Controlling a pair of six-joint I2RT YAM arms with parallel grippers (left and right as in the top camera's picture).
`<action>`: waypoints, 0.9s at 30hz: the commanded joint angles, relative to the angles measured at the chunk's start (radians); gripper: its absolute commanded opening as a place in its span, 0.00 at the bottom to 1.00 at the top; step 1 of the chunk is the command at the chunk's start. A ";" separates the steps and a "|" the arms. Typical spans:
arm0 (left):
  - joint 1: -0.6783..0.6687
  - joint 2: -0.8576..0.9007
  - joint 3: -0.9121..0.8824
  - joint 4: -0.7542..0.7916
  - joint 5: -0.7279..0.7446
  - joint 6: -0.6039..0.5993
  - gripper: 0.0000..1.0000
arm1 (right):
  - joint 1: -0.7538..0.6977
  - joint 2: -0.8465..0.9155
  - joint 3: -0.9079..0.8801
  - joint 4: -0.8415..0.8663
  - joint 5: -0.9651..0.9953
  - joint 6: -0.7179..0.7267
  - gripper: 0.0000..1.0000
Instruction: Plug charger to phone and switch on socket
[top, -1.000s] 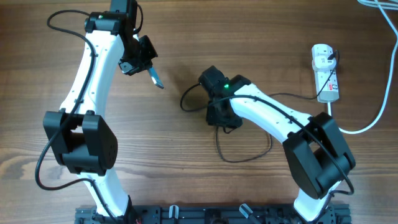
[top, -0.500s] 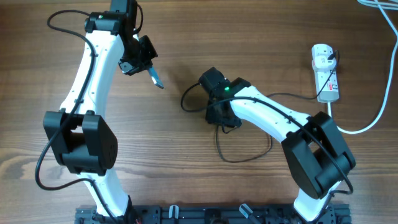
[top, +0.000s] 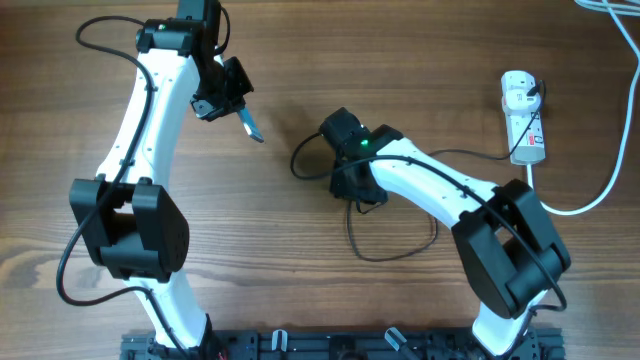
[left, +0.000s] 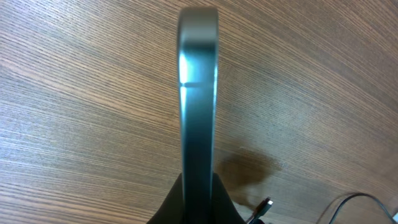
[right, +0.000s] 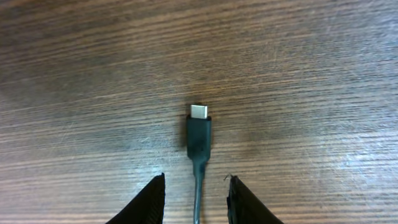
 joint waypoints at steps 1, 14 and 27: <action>-0.003 -0.022 -0.001 0.004 -0.010 -0.010 0.04 | -0.006 0.069 -0.009 0.007 0.021 0.014 0.34; -0.003 -0.022 -0.001 0.008 -0.010 -0.010 0.04 | -0.005 0.113 -0.009 0.019 -0.016 0.006 0.27; -0.003 -0.022 -0.001 0.008 -0.009 -0.010 0.04 | -0.005 0.113 -0.009 0.000 -0.041 0.002 0.21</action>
